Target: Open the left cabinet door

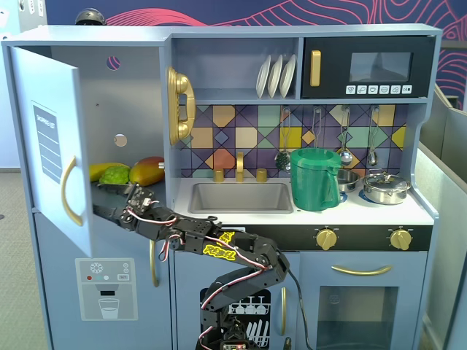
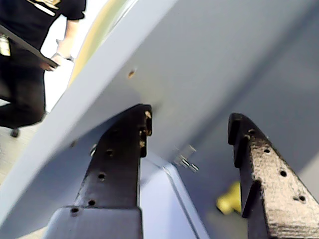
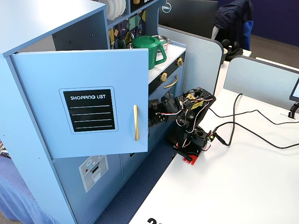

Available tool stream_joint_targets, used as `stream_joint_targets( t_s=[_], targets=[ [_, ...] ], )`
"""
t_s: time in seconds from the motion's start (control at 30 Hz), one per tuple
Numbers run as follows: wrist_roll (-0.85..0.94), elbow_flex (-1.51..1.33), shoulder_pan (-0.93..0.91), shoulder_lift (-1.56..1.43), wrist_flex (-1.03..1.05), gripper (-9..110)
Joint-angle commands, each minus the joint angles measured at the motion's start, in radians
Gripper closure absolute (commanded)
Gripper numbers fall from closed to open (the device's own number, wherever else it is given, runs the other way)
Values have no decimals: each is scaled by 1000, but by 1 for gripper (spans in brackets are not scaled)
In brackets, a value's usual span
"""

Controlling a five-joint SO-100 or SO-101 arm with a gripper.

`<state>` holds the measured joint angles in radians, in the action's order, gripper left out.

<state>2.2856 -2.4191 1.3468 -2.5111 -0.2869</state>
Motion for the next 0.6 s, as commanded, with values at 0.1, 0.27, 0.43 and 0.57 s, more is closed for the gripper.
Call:
stream_joint_targets(
  t_s=[0.1, 0.27, 0.43, 0.57],
  targets=[
    [18, 72, 26, 25, -61, 90],
    [-51, 74, -196, -46, 37, 90],
    [-178, 5, -483, -147, 152, 90],
    [-264, -123, -692, -221, 218, 90]
  ],
)
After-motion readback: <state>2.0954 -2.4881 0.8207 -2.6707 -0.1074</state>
